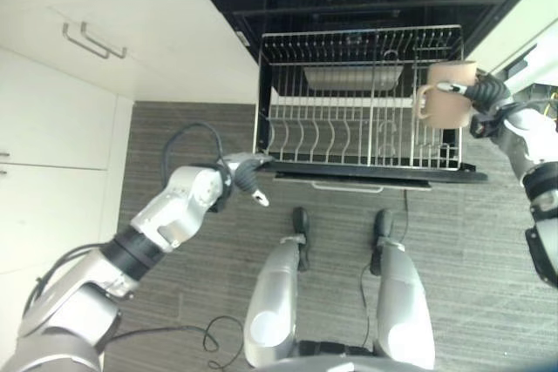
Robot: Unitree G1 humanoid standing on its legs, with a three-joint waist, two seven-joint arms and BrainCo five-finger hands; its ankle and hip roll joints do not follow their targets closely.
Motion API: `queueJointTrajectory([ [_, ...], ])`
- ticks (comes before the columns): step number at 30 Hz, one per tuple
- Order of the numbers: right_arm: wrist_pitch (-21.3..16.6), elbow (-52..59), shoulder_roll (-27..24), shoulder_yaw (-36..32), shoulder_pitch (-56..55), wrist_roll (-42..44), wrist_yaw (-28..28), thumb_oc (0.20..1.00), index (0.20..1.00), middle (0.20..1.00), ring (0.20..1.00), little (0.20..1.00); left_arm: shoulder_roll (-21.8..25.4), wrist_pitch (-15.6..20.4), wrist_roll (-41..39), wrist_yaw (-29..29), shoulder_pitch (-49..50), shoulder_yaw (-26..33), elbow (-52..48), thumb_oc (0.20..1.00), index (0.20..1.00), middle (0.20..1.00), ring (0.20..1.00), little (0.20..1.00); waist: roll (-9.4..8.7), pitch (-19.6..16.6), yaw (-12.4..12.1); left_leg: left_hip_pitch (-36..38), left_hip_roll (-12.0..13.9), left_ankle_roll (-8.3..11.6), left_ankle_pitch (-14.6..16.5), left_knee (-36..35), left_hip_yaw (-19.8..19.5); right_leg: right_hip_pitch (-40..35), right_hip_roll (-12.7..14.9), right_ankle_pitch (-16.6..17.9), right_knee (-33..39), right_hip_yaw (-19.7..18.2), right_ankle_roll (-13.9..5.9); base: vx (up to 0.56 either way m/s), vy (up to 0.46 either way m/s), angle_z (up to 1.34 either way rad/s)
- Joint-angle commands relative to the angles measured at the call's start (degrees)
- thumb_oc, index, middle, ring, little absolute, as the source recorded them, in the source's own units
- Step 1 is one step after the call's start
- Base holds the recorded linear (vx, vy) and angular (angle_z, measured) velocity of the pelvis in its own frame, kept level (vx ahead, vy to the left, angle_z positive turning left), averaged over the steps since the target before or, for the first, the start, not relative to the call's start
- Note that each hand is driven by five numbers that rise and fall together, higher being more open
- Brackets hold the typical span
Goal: Place the dishes in the dishwasher.
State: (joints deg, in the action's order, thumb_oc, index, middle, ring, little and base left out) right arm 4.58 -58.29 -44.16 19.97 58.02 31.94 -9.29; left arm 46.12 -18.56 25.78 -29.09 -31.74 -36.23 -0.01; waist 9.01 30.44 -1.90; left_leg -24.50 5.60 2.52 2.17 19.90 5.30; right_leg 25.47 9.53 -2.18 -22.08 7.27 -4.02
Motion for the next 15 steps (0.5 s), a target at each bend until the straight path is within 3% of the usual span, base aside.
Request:
queueJointTrajectory([
  [1, -1.35, -1.37, -1.99, 0.22, 5.88, -1.14, -0.03, 0.200, 0.200, 0.200, 0.200, 0.200, 2.89, -0.18, -5.99, -3.19, 14.31, -10.09, 0.86, 1.000, 1.000, 1.000, 1.000, 1.000, 0.52, -0.65, -2.41, -3.09, -0.86, 0.36, 0.12, 0.70, -3.17, 2.02, 1.93, -4.79, -4.18, 0.00, -1.10, 0.02, 0.074, -0.04],
  [2, -0.94, -2.91, -1.36, 1.02, 7.67, -1.78, 0.88, 0.200, 0.200, 0.200, 0.200, 0.200, 2.17, 0.45, -6.83, -1.02, 14.13, -11.24, 1.86, 1.000, 1.000, 1.000, 1.000, 1.000, 1.18, -0.65, -2.63, -4.58, -0.94, 0.32, -0.15, 0.70, -3.02, 4.01, 2.02, -5.14, -5.38, -0.35, -0.99, 0.01, 0.066, -0.02],
  [14, 1.55, -7.31, -1.15, 1.61, 10.09, -3.40, 2.31, 0.200, 0.200, 0.200, 0.200, 0.200, -0.02, 1.41, -6.80, 2.61, 14.50, -13.45, 3.31, 1.000, 1.000, 1.000, 1.000, 1.000, 2.04, -0.65, -3.04, -7.62, -0.86, 0.15, 0.13, 2.56, -2.76, 7.88, 2.68, -5.87, -8.66, -0.65, -0.61, 0.00, 0.005, 0.00],
  [15, 1.82, -7.56, -1.04, 1.58, 10.31, -3.29, 2.70, 0.322, 0.322, 0.322, 0.322, 0.322, -0.17, 1.49, -6.79, 2.92, 14.54, -13.67, 3.56, 1.000, 1.000, 1.000, 1.000, 1.000, 2.08, -0.65, -3.03, -7.70, -0.85, 0.14, 0.11, 2.56, -2.75, 7.99, 2.66, -5.88, -8.72, -0.70, -0.60, 0.00, 0.006, -0.03],
])
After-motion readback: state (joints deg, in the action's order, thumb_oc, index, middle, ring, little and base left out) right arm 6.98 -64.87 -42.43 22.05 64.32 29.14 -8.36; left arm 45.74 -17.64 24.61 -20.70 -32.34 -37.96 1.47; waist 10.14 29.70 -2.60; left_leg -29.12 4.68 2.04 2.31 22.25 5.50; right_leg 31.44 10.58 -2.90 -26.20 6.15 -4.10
